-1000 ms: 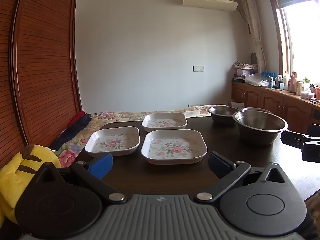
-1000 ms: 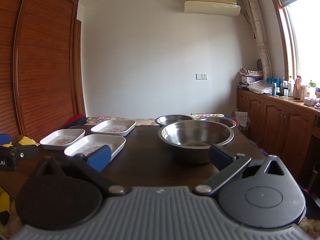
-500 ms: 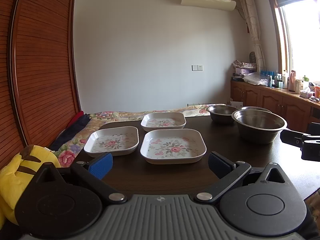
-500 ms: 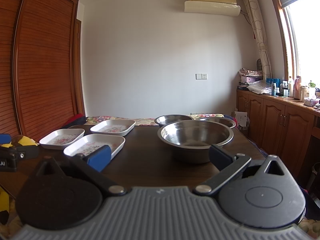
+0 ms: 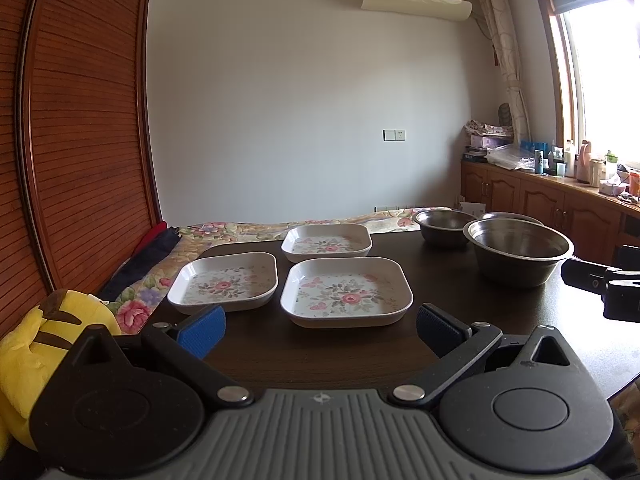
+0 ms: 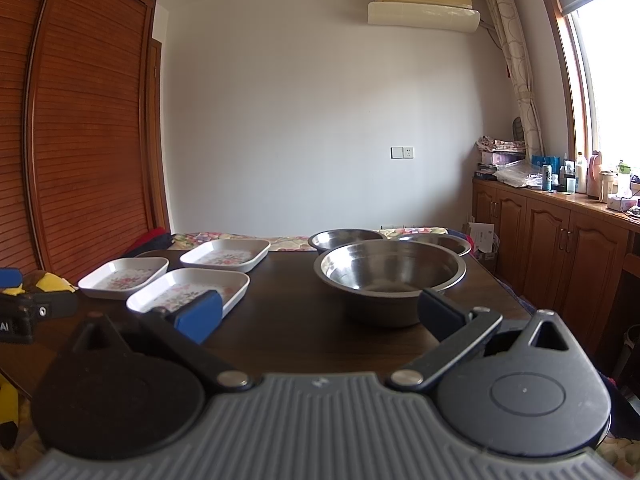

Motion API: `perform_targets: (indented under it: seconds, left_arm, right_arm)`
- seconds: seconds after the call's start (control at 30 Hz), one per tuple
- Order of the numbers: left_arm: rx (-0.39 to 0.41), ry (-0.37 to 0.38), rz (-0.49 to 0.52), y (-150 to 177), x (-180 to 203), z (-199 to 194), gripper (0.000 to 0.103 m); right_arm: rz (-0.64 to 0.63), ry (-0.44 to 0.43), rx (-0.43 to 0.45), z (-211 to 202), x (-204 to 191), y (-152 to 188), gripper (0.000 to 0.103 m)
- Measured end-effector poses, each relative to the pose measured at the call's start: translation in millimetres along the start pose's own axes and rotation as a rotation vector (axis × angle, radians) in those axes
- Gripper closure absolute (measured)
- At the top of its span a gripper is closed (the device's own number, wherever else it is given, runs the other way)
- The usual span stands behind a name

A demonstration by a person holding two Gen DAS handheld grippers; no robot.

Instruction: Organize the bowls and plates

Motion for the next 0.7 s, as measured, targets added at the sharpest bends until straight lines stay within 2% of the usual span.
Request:
perform_targets:
  seconds: [0.7]
  left_arm:
    - [-0.013, 0.004, -0.002, 8.3, 1.5, 5.8, 0.0]
  right_arm:
    - [0.005, 0.003, -0.001, -1.7, 5.9, 1.4, 0.0]
Point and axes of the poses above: each gripper's, at about its wrist camera, not at the fingertips, and z roughly the way its jaws point, x to its right, y to its underside, the point moved 9 cm from there along z, roughly the way its jaws point, and after that the axes turned 8 degrees about z, right-handed, at the moved point
